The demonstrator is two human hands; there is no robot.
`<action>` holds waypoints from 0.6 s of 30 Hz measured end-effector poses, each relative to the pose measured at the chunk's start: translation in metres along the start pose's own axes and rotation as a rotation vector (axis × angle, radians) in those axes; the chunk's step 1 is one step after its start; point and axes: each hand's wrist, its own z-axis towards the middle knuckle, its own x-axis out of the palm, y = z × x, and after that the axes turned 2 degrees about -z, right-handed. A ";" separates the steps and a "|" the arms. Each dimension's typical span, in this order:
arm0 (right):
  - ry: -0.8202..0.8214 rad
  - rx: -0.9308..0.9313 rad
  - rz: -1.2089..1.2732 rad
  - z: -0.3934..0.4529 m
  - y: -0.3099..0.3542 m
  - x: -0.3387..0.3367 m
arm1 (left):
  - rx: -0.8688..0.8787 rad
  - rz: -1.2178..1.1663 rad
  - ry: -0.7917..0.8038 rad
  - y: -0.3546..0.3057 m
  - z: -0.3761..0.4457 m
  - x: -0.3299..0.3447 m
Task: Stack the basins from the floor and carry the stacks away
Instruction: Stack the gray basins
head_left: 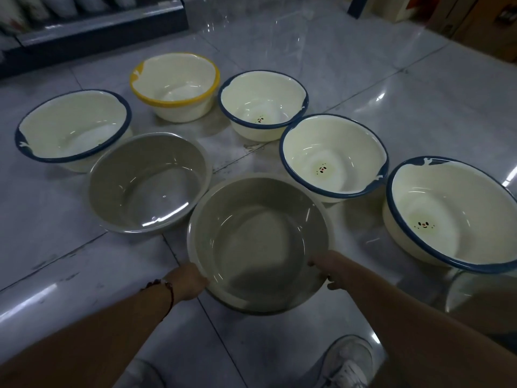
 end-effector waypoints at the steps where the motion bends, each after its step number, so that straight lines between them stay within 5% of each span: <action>1: -0.013 -0.048 -0.073 0.000 0.000 0.000 | 0.001 0.079 0.001 0.000 0.001 -0.002; 8: -0.285 -0.458 -0.631 -0.033 0.015 0.005 | 0.194 0.438 -0.350 -0.022 -0.027 -0.043; 18: -0.533 -0.872 -1.006 -0.159 0.052 0.004 | 0.301 0.603 -0.625 -0.013 -0.140 -0.102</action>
